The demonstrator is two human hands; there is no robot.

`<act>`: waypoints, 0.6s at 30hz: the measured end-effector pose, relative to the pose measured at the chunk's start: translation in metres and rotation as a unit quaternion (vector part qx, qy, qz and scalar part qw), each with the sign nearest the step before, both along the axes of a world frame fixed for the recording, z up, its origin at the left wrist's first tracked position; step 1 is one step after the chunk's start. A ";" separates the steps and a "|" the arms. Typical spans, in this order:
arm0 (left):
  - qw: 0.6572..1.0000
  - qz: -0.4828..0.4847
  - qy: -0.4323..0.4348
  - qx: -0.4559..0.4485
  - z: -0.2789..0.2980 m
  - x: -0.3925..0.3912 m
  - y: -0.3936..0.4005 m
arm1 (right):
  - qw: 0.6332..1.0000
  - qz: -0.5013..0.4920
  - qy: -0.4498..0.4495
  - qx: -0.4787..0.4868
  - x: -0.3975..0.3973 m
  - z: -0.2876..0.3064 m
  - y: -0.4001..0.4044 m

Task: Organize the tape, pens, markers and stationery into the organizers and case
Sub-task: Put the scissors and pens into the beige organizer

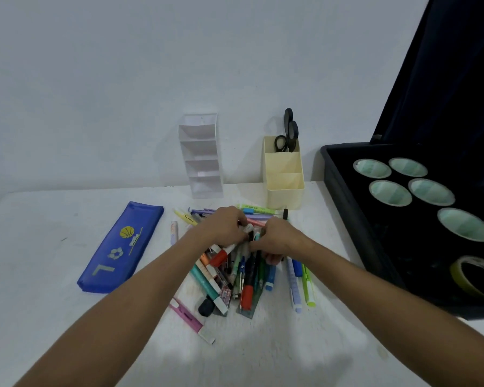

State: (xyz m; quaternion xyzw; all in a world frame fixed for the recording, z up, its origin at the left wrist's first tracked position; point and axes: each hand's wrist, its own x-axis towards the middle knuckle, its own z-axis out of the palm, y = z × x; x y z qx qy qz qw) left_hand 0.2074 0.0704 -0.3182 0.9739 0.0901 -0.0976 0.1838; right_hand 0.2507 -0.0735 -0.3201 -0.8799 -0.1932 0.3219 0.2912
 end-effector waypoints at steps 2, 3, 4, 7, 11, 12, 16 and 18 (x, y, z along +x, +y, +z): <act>1.000 0.012 0.000 0.000 0.006 0.001 0.003 | 0.998 -0.032 0.049 0.022 0.003 0.005 -0.002; 1.000 0.018 -0.008 -0.006 0.012 0.003 0.005 | 0.996 -0.047 0.069 0.037 0.006 0.011 -0.003; 0.999 0.023 -0.021 -0.018 0.019 0.004 0.007 | 0.994 -0.059 0.079 0.052 0.010 0.016 -0.005; 0.995 0.030 -0.077 -0.049 0.049 0.011 0.009 | 0.988 -0.080 0.072 0.111 0.026 0.043 -0.014; 0.974 0.044 -0.184 -0.121 0.094 0.026 0.003 | 0.972 -0.118 -0.003 0.204 0.056 0.086 -0.027; 0.967 0.046 -0.219 -0.120 0.103 0.031 0.000 | 0.967 -0.133 -0.040 0.214 0.064 0.096 -0.030; 0.939 0.059 -0.318 -0.114 0.125 0.059 -0.008 | 0.933 -0.166 -0.184 0.263 0.088 0.128 -0.037; 0.935 0.057 -0.333 -0.108 0.127 0.073 -0.010 | 0.914 -0.173 -0.255 0.263 0.095 0.134 -0.036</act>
